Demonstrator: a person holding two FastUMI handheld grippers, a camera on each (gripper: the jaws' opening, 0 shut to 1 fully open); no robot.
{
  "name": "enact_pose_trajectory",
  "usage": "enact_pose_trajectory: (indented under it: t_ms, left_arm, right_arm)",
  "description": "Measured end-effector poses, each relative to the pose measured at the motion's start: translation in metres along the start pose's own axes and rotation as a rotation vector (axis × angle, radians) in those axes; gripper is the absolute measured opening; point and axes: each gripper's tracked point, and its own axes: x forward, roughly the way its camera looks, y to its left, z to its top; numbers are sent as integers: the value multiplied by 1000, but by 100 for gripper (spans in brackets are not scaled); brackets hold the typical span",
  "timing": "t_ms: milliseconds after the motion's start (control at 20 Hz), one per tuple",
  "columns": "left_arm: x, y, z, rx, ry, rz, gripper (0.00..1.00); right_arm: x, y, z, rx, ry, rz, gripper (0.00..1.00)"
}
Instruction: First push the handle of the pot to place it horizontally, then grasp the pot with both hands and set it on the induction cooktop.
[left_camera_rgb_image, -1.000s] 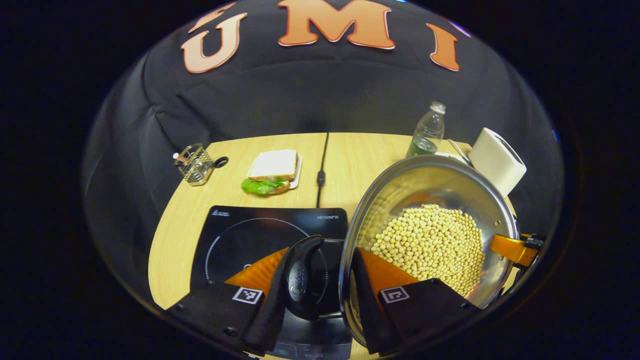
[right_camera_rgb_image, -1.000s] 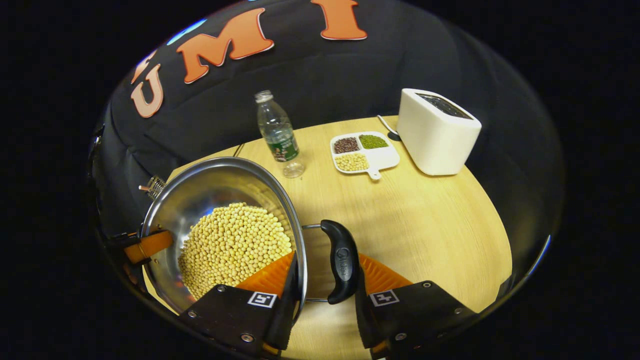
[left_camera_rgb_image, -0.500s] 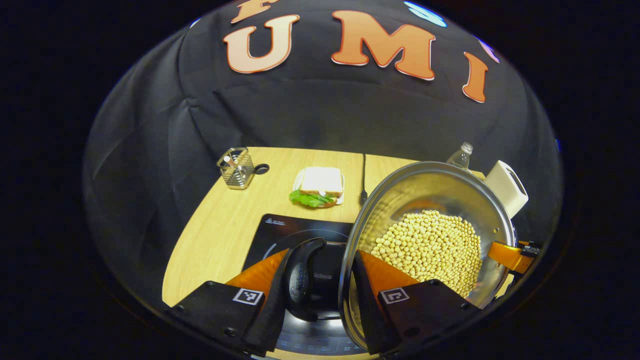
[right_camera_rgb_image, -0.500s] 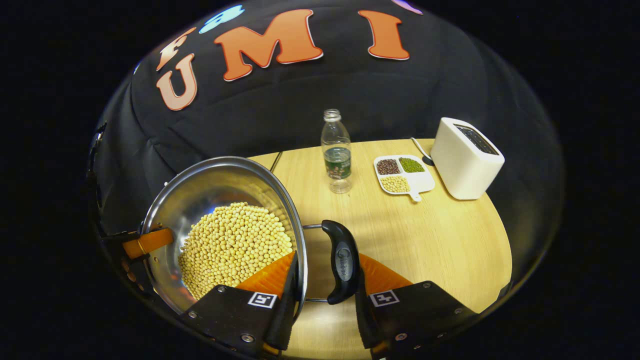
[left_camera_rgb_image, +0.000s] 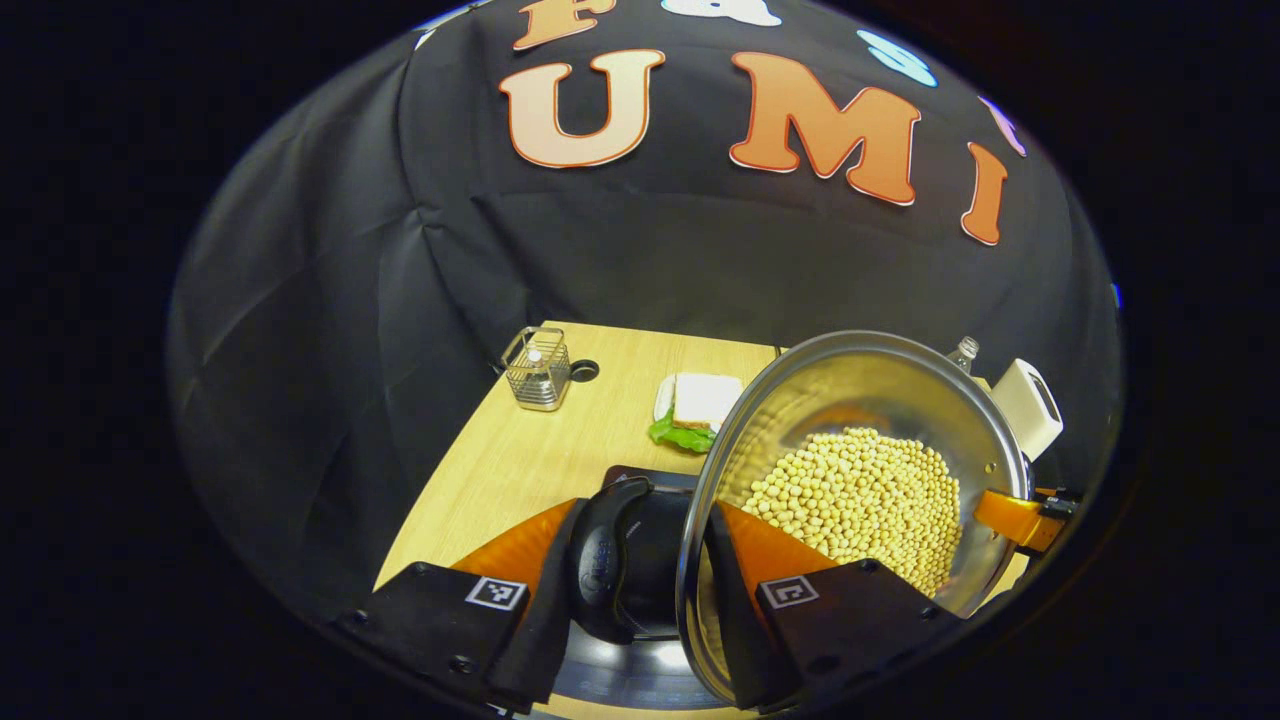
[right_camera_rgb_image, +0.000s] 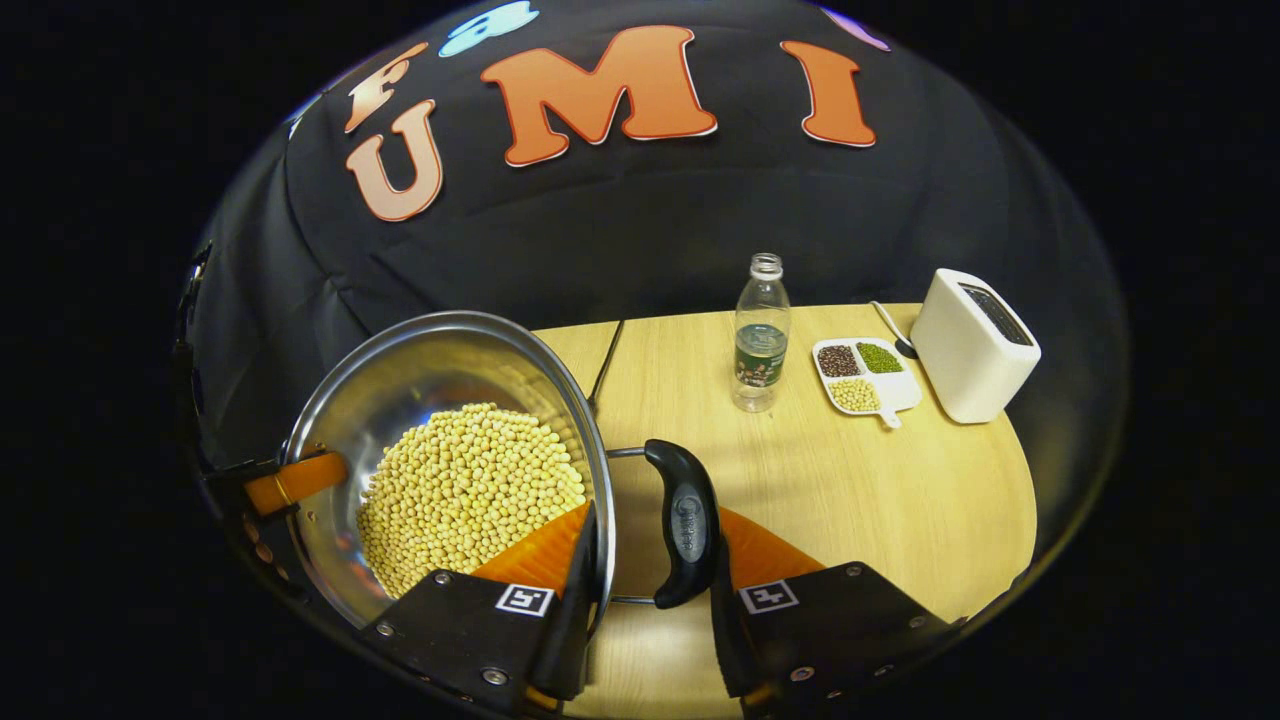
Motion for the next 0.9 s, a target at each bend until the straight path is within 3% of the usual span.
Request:
enact_pose_trajectory:
  t_ms: [100,250,300,400,450,550,600,900]
  left_arm:
    - [-1,0,0,-2,3,4,70]
    - [0,-3,3,5,22,8,70]
    - [-1,-4,3,5,27,8,69]
    - [0,-3,4,2,41,4,70]
    - [1,-3,5,0,53,-1,70]
    - [4,-3,5,0,71,-11,71]
    - [5,-3,4,2,79,-14,70]
    - [10,-2,3,-12,138,-30,71]
  right_arm:
    - [2,14,-6,4,4,3,48]
    - [11,29,-18,15,26,3,53]
    - [14,34,-21,18,33,2,48]
    - [21,39,-28,14,47,-4,48]
    - [23,40,-31,16,51,-10,53]
    - [27,43,-36,18,65,-21,49]
    - [30,45,-39,20,75,-25,53]
    - [38,50,-47,13,132,-49,53]
